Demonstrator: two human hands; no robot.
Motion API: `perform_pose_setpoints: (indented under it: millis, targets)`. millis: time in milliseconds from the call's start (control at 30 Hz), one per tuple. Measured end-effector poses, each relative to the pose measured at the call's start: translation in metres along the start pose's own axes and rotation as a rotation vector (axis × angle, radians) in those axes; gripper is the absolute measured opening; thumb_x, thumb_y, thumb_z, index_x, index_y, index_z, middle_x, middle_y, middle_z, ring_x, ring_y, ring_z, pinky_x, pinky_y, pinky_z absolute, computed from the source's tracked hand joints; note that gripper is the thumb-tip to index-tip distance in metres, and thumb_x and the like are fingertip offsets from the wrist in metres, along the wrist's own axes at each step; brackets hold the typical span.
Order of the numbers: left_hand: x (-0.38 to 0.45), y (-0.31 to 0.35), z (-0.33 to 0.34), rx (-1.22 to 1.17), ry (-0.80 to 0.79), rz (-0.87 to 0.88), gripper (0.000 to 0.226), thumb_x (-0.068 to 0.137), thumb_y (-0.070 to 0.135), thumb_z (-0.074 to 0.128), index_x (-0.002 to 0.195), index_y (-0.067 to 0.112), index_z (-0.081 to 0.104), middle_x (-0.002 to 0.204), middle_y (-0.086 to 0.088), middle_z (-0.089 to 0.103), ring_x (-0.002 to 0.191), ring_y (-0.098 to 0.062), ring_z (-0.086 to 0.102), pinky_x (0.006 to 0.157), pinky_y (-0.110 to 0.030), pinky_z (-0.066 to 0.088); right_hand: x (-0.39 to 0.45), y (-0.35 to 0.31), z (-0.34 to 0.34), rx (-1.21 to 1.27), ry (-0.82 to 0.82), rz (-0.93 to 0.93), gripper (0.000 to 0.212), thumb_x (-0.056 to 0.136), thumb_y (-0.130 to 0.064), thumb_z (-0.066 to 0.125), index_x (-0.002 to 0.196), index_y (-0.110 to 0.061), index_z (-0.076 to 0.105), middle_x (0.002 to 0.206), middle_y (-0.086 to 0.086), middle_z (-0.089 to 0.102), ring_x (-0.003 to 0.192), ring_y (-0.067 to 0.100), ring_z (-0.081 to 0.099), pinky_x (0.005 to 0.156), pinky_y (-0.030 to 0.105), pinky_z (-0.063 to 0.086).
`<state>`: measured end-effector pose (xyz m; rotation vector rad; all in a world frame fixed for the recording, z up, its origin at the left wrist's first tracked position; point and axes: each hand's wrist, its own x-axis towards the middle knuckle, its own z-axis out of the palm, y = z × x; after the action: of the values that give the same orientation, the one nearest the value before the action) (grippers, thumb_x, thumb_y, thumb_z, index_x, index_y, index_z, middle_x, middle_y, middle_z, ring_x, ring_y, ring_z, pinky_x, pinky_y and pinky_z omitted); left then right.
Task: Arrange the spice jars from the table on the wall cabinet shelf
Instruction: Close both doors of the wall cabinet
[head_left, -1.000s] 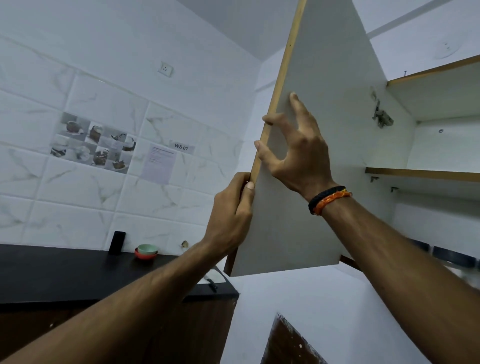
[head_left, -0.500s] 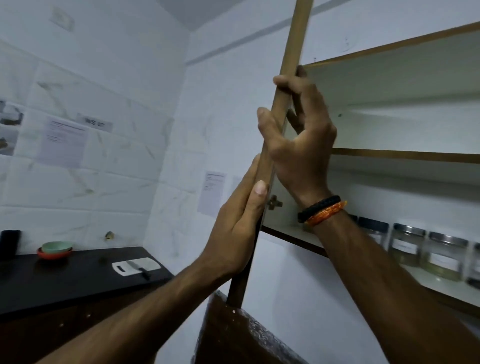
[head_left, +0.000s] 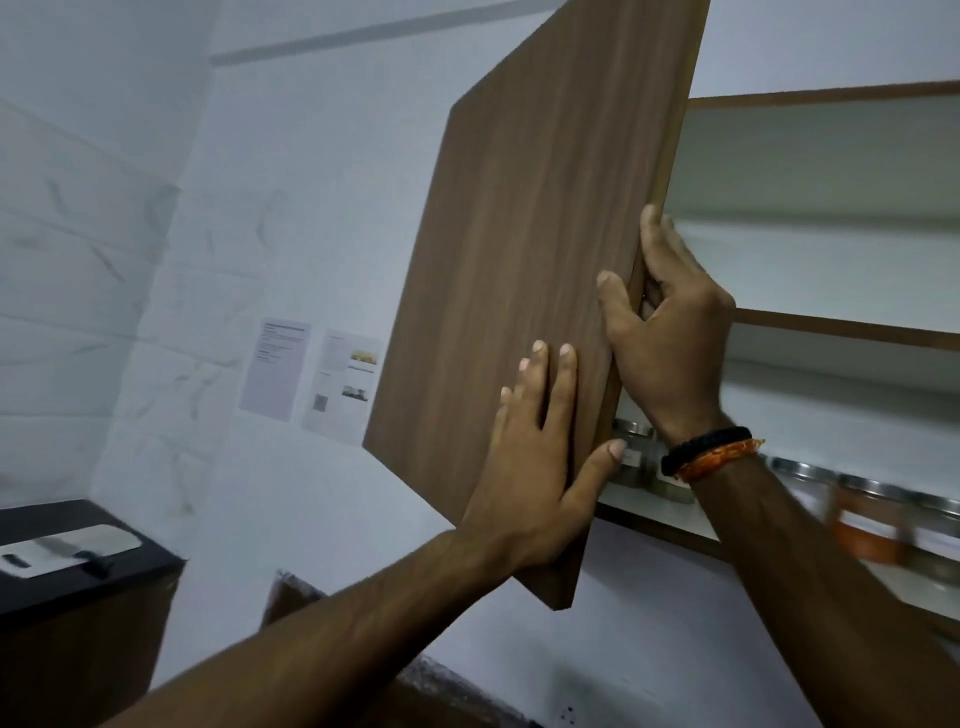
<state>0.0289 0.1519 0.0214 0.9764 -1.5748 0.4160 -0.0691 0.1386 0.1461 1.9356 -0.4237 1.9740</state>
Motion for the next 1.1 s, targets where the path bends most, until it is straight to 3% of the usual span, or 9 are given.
perform_pose_setpoints:
  millis: [100, 167, 200, 400, 500, 633, 800, 1100]
  targets:
    - [0.01, -0.008, 0.022, 0.056, -0.058, 0.041, 0.084, 0.099, 0.061, 0.032, 0.158, 0.026, -0.016, 0.165, 0.002, -0.026, 0.151, -0.013, -0.025, 0.124, -0.054, -0.005, -0.002, 0.022, -0.007, -0.157, -0.05, -0.017, 0.061, 0.099, -0.015, 0.063, 0.153, -0.001, 0.038, 0.164, 0.015, 0.031, 0.151, 0.021, 0.032, 0.122, 0.019, 0.028]
    - [0.016, -0.014, 0.033, 0.094, -0.097, 0.073, 0.084, 0.099, 0.063, 0.029, 0.158, 0.025, -0.017, 0.165, -0.001, -0.027, 0.151, -0.017, -0.026, 0.123, -0.056, -0.005, -0.003, 0.036, -0.01, -0.259, -0.096, -0.016, 0.062, 0.101, -0.017, 0.06, 0.155, 0.0, 0.033, 0.165, 0.016, 0.027, 0.152, 0.022, 0.03, 0.114, 0.0, 0.011]
    - [0.019, -0.018, 0.038, 0.117, -0.114, 0.089, 0.085, 0.099, 0.064, 0.028, 0.158, 0.024, -0.017, 0.164, -0.002, -0.028, 0.151, -0.018, -0.026, 0.123, -0.057, -0.006, -0.003, 0.042, -0.011, -0.306, -0.119, -0.007, 0.063, 0.102, -0.019, 0.058, 0.156, -0.001, 0.031, 0.165, 0.016, 0.026, 0.152, 0.023, 0.03, 0.11, -0.002, 0.007]
    - [0.036, -0.044, 0.063, 0.291, -0.225, 0.209, 0.088, 0.097, 0.067, 0.031, 0.159, 0.025, -0.015, 0.164, -0.008, -0.028, 0.152, -0.025, -0.025, 0.123, -0.058, -0.005, -0.003, 0.078, -0.018, -0.696, -0.295, -0.111, 0.061, 0.106, -0.022, 0.048, 0.159, -0.004, 0.024, 0.169, 0.016, 0.015, 0.156, 0.029, 0.016, 0.12, 0.037, 0.029]
    - [0.04, -0.057, 0.078, 0.384, -0.272, 0.269, 0.086, 0.098, 0.067, 0.03, 0.159, 0.023, -0.013, 0.165, -0.01, -0.026, 0.152, -0.03, -0.022, 0.122, -0.058, -0.003, -0.003, 0.1, -0.022, -0.824, -0.42, -0.17, 0.054, 0.109, -0.018, 0.039, 0.158, -0.002, 0.025, 0.169, 0.015, 0.015, 0.158, 0.029, 0.01, 0.122, 0.042, 0.029]
    - [0.04, -0.075, 0.092, 0.484, -0.311, 0.334, 0.084, 0.098, 0.065, 0.027, 0.16, 0.021, -0.009, 0.166, -0.009, -0.02, 0.153, -0.032, -0.019, 0.122, -0.06, 0.002, -0.001, 0.124, -0.021, -0.931, -0.526, -0.207, 0.058, 0.108, -0.018, 0.038, 0.159, 0.001, 0.017, 0.169, 0.021, 0.01, 0.158, 0.033, 0.005, 0.128, 0.045, 0.012]
    - [0.038, -0.095, 0.111, 0.54, -0.375, 0.368, 0.082, 0.1, 0.056, 0.032, 0.159, 0.022, -0.012, 0.166, -0.009, -0.02, 0.152, -0.034, -0.02, 0.122, -0.059, 0.001, -0.008, 0.148, -0.016, -1.008, -0.632, -0.138, 0.067, 0.109, -0.035, 0.028, 0.16, -0.001, 0.002, 0.169, 0.02, -0.007, 0.157, 0.031, -0.007, 0.128, 0.05, 0.006]
    - [0.049, -0.105, 0.14, 0.554, -0.403, 0.311, 0.082, 0.1, 0.057, 0.032, 0.158, 0.024, -0.017, 0.165, -0.008, -0.023, 0.151, -0.035, -0.022, 0.121, -0.06, -0.004, -0.013, 0.18, -0.002, -1.082, -0.718, -0.055, 0.077, 0.107, -0.047, 0.026, 0.16, -0.001, -0.007, 0.168, 0.019, -0.016, 0.157, 0.032, -0.012, 0.125, 0.06, 0.004]
